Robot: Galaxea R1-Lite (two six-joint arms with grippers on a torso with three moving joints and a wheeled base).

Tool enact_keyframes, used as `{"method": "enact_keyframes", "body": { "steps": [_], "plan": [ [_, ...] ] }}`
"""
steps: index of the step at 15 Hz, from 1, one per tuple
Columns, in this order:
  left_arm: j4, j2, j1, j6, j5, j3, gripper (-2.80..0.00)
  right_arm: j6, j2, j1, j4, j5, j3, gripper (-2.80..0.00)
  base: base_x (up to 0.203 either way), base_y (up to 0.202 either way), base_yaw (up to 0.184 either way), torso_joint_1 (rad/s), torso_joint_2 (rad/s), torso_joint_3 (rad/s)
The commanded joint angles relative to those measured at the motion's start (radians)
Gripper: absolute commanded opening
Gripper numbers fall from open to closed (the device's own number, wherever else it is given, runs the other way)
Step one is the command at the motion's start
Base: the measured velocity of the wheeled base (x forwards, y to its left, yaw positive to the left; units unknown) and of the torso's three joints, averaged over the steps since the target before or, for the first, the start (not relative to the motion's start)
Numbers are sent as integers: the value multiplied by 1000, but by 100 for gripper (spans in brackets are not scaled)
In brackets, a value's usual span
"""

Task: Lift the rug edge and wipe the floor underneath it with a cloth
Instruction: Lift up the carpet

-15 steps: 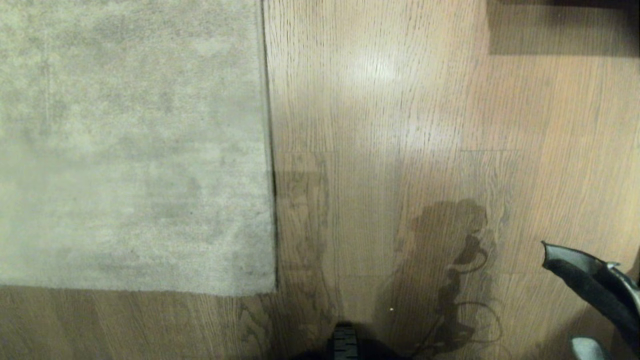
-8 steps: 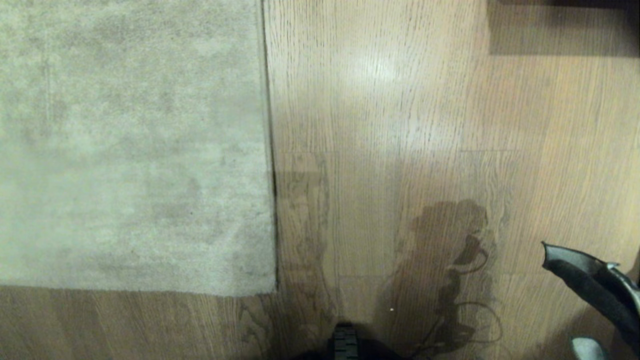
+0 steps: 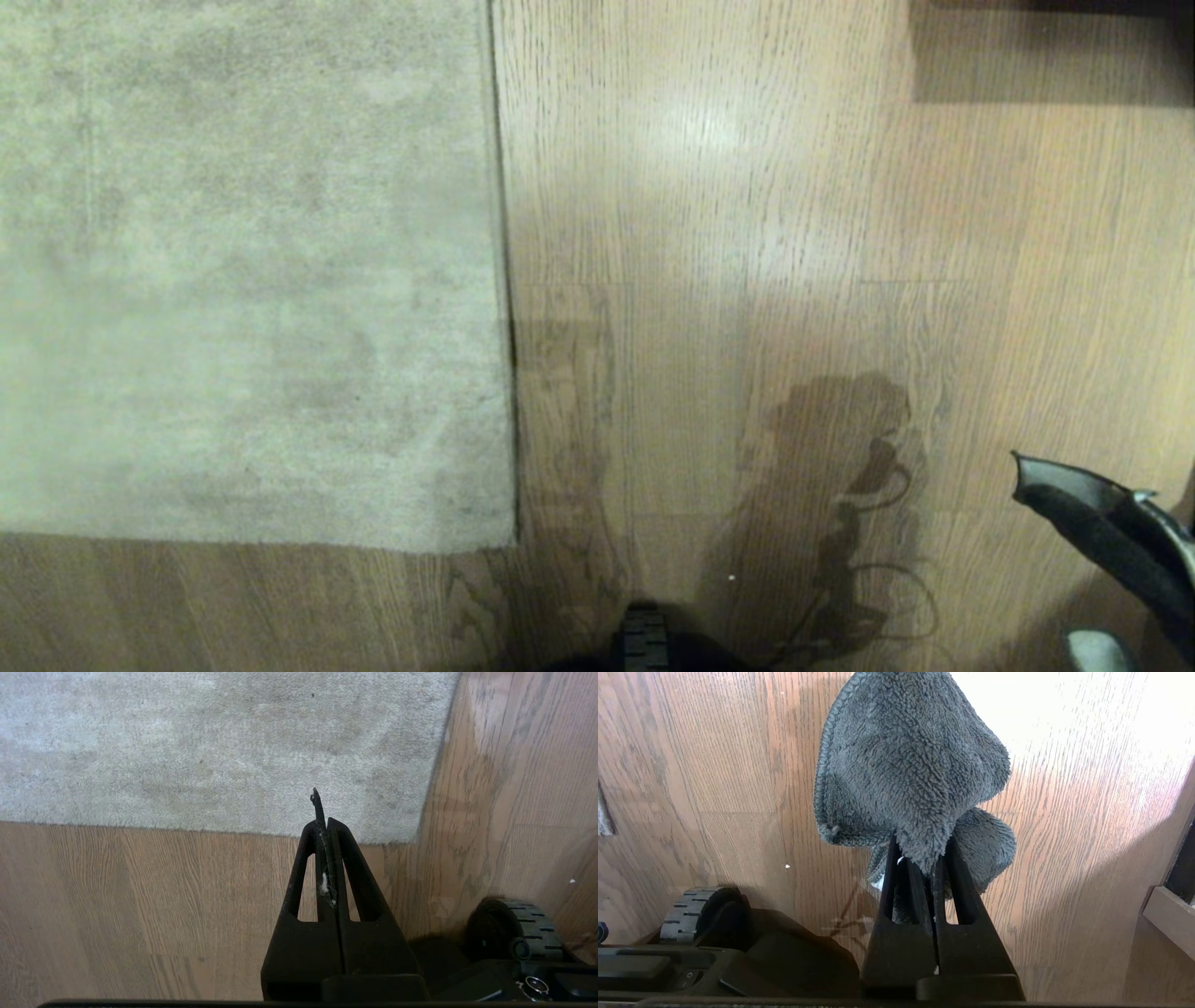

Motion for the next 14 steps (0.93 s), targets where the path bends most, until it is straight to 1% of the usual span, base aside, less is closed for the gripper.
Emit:
{"method": "enact_keyframes", "body": {
  "steps": [1, 3, 7, 9, 10, 12, 14],
  "plan": [
    [-2, -1, 0, -5, 0, 0, -280, -1, 1, 0, -1, 1, 0, -280, 0, 0, 0, 0, 0, 0],
    [-10, 0, 0, -10, 1, -5, -280, -1, 1, 0, -1, 1, 0, -280, 0, 0, 0, 0, 0, 0],
    [33, -1, 0, -10, -2, -113, -280, -1, 2, 0, -1, 1, 0, -280, 0, 0, 0, 0, 0, 0],
    [54, 7, 0, -9, -16, -169, -280, -1, 2, 0, -1, 1, 0, -280, 0, 0, 0, 0, 0, 0],
    [85, 19, 0, -9, -32, -211, -280, -1, 2, 0, -1, 1, 0, -280, 0, 0, 0, 0, 0, 0],
    [156, 69, 0, -10, -89, -306, -280, -1, 2, 0, -1, 1, 0, -280, 0, 0, 0, 0, 0, 0],
    [173, 138, 0, -11, -143, -360, -280, -1, 1, 0, -1, 1, 0, -280, 0, 0, 0, 0, 0, 0]
  ]
}}
